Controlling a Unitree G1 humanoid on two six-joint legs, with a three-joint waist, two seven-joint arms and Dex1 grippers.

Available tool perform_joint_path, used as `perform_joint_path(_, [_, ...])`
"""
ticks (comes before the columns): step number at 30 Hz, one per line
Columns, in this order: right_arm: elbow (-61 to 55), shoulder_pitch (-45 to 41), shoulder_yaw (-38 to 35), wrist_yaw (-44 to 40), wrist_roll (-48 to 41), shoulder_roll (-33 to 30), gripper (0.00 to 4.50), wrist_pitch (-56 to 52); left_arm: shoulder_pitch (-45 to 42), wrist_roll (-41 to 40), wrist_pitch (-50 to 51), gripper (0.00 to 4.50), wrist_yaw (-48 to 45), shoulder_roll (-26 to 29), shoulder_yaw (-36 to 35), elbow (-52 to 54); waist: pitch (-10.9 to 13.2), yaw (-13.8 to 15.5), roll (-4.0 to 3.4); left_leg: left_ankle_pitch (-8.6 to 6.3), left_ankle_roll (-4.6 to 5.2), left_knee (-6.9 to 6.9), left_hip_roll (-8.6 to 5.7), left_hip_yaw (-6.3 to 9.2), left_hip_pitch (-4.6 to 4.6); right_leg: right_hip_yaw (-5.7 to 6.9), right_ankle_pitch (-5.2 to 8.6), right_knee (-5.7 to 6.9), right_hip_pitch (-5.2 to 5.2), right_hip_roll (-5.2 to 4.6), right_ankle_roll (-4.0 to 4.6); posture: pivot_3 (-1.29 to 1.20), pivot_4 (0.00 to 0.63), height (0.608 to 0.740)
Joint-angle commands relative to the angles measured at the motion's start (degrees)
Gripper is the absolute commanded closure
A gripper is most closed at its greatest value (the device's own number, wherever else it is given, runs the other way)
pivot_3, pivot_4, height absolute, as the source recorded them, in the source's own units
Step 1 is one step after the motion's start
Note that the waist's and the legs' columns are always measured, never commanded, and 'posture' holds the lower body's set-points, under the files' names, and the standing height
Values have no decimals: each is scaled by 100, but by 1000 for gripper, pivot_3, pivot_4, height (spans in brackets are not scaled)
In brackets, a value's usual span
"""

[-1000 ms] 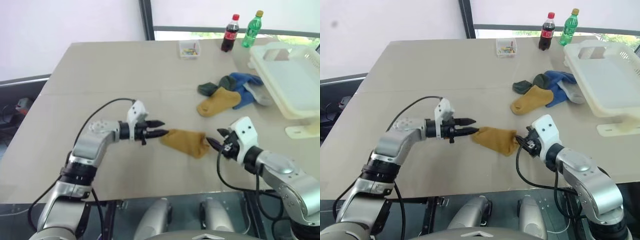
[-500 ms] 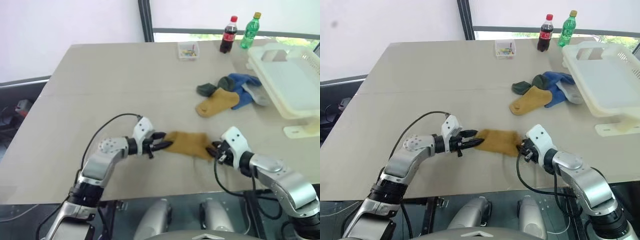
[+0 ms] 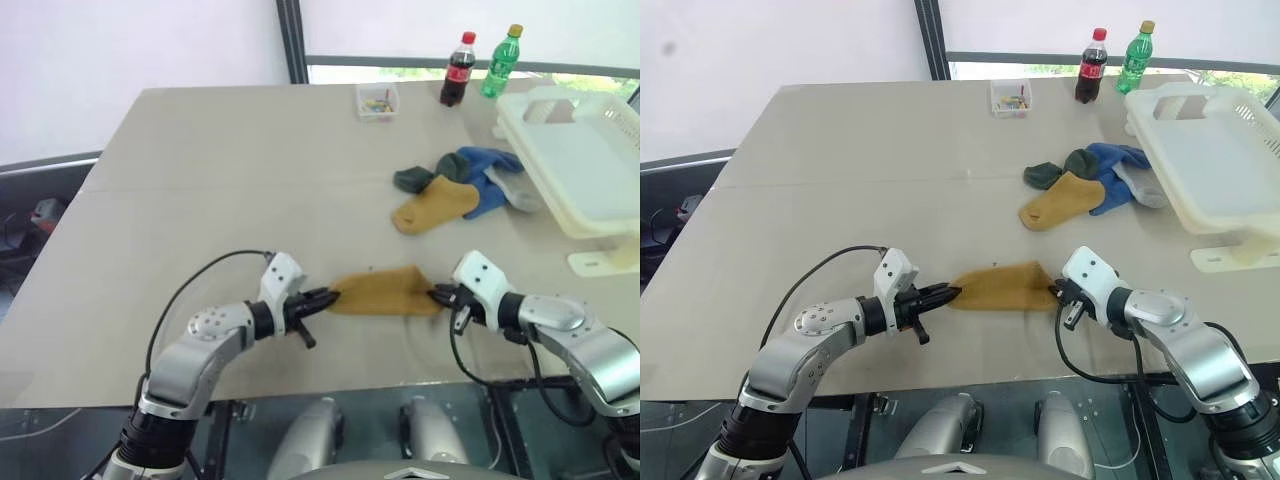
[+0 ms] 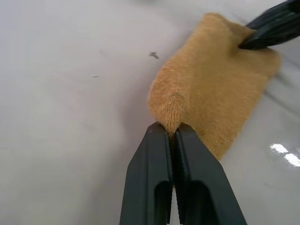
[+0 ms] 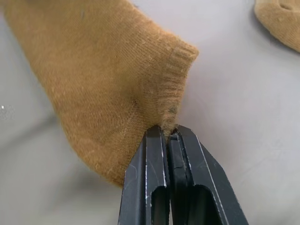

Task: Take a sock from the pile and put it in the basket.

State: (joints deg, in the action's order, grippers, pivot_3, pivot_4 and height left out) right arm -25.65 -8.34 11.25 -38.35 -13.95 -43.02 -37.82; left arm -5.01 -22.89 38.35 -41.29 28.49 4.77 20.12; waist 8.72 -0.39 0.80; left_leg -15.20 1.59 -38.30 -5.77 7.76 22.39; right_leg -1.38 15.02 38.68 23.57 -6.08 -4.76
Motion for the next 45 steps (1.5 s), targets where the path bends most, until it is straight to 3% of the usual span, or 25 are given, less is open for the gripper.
perform_joint_path(1, [78, -38, -66, -59, 210, -112, 3070, 207, 8, -139, -101, 3036, -21, 18, -159, 141, 0, 1, 0, 0, 0, 0, 0, 0, 0, 0, 0, 0, 0, 0, 0, 0, 150, 740])
perform_joint_path(3, [-12, -89, -324, -32, 118, -114, 2107, 123, 27, -107, -246, 2087, -6, 38, -255, 82, 0, 8, 0, 0, -1, 0, 0, 0, 1, 0, 0, -3, 0, 0, 0, 0, 150, 740])
perform_joint_path(5, [-133, -270, -698, -65, -145, -86, 2021, -80, -29, -187, -505, 1209, -209, 108, -430, -39, 1, 15, 0, 0, -1, 1, 0, 1, 2, 0, 0, -5, 1, -1, 0, 0, 150, 740])
perform_joint_path(11, [279, -1290, -717, 92, -275, 360, 2021, -282, -364, -534, -793, 1209, -837, 396, -746, -179, 6, -23, -3, 0, -1, 2, 5, 1, 3, 2, 0, -7, 1, 2, 1, 0, 150, 740])
perform_joint_path(21, [3759, -2965, 393, 374, 1082, 1639, 2021, 1250, -451, -561, -889, 1209, -745, 545, -918, -91, 8, -36, -3, 1, -2, 11, 2, 2, 28, 3, -1, -20, 25, 1, 2, 0, 150, 740])
perform_joint_path(22, [3959, -3029, 410, 356, 1134, 1697, 2414, 1348, -435, -552, -880, 1143, -699, 541, -923, -49, 8, -36, -4, 1, -3, 11, 1, 3, 33, 5, -1, -25, 26, 0, 2, 0, 150, 740])
perform_joint_path(24, [4262, -3114, 481, 313, 1246, 1779, 2767, 1418, -393, -569, -818, 1143, -570, 546, -989, 68, 8, -62, -4, 1, -2, 12, 0, 3, 34, 4, -2, -29, 26, 0, 2, 0, 150, 740])
perform_joint_path(28, [4168, -3162, 347, 90, 995, 2120, 4478, 1187, -294, -610, -755, 1143, -371, 551, -1082, 198, 7, -75, -5, 1, -3, 12, 4, 4, 31, 4, -2, -25, 27, 4, 2, 0, 150, 740])
perform_joint_path(37, [3537, -3464, 290, 686, 503, 3944, 4478, -316, -138, -628, -823, 1143, -314, 650, -1287, 28, 9, -212, -9, 1, -4, 13, 6, 1, 29, -9, -2, -6, 41, 7, 2, 0, 150, 740])
perform_joint_path(41, [3775, -3483, 751, 1059, 1091, 4212, 4478, 139, -156, -563, -804, 1143, -229, 719, -1349, -105, 9, -166, -10, 1, -4, 11, 1, 2, 29, -6, -2, -4, 43, 6, 3, 0, 150, 740])
perform_joint_path(45, [3369, -3443, 680, 732, 884, 4033, 3029, -47, -258, -469, -612, 1143, 79, 678, -1290, -171, 9, -153, -10, 1, -4, 6, -6, 3, 29, -7, -2, -7, 40, 4, 3, 0, 150, 740])
